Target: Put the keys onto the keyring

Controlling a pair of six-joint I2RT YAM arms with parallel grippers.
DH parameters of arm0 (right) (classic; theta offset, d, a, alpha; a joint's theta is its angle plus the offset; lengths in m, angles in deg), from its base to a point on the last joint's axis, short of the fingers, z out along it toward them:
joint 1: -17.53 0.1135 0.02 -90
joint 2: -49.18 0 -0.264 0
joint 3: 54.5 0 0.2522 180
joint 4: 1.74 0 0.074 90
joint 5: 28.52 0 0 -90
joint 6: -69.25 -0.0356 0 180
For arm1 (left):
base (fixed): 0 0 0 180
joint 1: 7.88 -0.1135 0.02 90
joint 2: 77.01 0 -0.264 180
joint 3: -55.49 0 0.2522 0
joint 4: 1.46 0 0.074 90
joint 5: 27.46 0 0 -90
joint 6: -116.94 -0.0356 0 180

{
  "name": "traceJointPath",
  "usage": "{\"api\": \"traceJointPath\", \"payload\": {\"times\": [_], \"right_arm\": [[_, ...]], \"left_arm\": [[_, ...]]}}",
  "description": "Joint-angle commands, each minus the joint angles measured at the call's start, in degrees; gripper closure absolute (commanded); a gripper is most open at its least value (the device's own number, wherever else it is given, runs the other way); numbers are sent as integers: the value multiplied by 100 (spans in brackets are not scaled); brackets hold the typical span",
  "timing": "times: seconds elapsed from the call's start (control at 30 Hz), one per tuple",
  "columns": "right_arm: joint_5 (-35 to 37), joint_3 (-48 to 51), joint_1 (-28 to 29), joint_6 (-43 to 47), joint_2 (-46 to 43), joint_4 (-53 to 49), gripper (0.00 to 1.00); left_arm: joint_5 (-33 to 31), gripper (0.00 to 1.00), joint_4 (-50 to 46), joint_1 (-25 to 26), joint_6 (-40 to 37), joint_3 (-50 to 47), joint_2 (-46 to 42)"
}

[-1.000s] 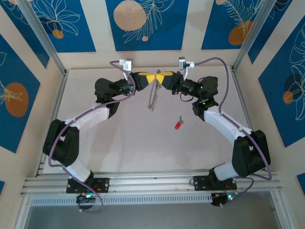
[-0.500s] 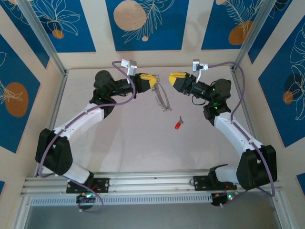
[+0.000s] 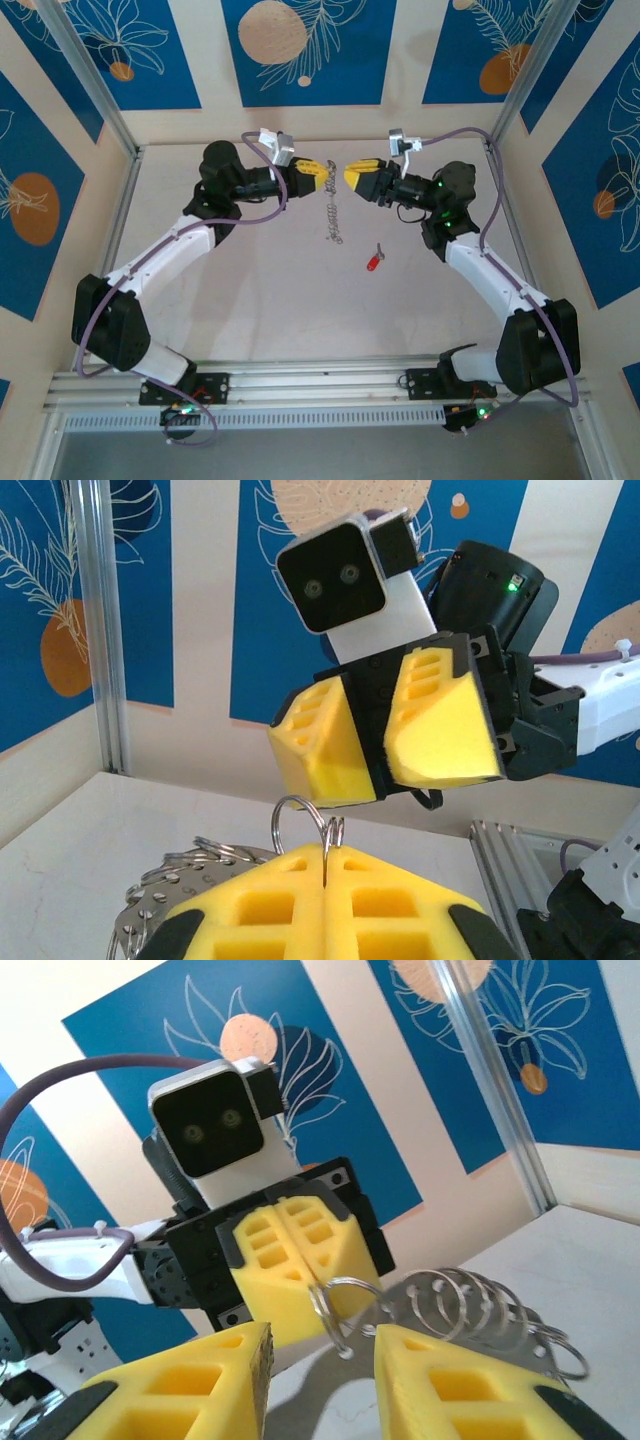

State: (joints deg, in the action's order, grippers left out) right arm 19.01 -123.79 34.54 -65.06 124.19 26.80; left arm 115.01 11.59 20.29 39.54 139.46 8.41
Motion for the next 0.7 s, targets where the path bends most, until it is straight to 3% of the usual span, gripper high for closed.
{"api": "traceJointPath", "payload": {"times": [0.0, 0.4, 0.67], "right_arm": [[-140, -272, 111, 298, 81, -174, 67], [-63, -329, 206, 285, 327, -33, 67], [-108, -393, 242, 239, 350, 88, 73]], "left_arm": [[187, 100, 55, 44, -161, 265, -184], [416, 100, 454, 45, 362, 282, -110], [521, 100, 639, 58, 655, 369, 46]]}}
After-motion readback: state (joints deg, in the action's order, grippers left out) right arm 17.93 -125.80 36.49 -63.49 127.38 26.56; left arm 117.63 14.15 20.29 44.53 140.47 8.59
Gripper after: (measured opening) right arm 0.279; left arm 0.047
